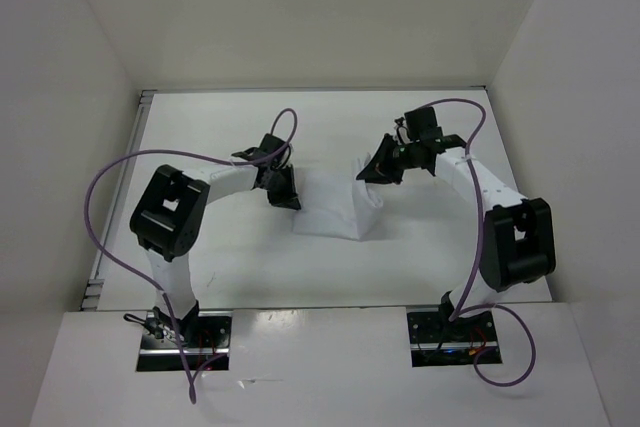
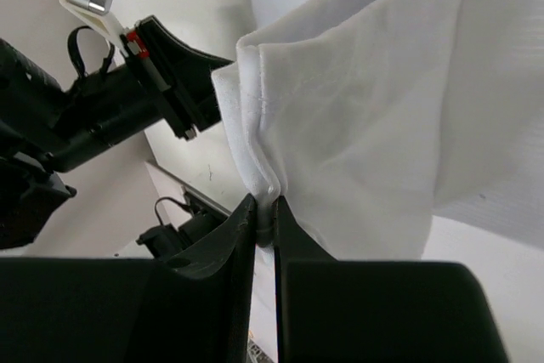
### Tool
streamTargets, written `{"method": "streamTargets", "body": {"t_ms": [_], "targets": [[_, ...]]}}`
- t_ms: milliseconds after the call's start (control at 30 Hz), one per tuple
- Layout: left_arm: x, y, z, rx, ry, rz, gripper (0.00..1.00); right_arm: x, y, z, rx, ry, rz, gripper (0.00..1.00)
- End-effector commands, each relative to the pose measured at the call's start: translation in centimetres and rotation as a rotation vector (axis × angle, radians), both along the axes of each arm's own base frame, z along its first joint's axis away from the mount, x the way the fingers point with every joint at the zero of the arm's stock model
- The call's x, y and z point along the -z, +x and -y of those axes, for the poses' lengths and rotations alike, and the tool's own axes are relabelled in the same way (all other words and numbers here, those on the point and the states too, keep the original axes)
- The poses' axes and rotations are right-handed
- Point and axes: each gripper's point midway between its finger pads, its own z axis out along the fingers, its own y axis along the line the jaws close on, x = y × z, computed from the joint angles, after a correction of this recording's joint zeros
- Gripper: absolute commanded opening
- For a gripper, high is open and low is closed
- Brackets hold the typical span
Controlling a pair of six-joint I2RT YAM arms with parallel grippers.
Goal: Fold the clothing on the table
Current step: Fold the skirt
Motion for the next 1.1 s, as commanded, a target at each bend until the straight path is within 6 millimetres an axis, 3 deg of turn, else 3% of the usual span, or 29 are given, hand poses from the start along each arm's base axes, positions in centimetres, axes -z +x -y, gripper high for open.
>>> {"method": "streamTargets", "body": {"t_ms": [0,233,467,533,733,1067], "targets": [[1.4,-1.0,2.7,0.07,-0.022,-0.045,0.12,-3.1,0.8,1.0,0.025,-0.003,0.082,0.0],[1.2,-1.4,3.1,0.091,-0.016,-0.048,0.12,-2.8,1.7,0.1,0.032,0.027,0.081,0.0],[1.2,-1.5,2.9,0.095,-0.006,-0.041,0.12,-0.7,2.7,-4.1,-0.043,0.08,0.058,0.0],[1.5,-1.8,2.7,0.095,-0.002,-0.049,0.12,-0.9,3.2,-4.9,-0.05,0.09,0.062,0.0],[0.9,-1.7,2.6,0.099,0.003,-0.033,0.12,1.5,2.9,-8.5,-0.111,0.099,0.011,0.0],[0.7,-1.9,2.2,0.103,0.017,-0.034,0.12,4.0,3.0,-11.2,-0.146,0.091,-0.025,0.0]]}}
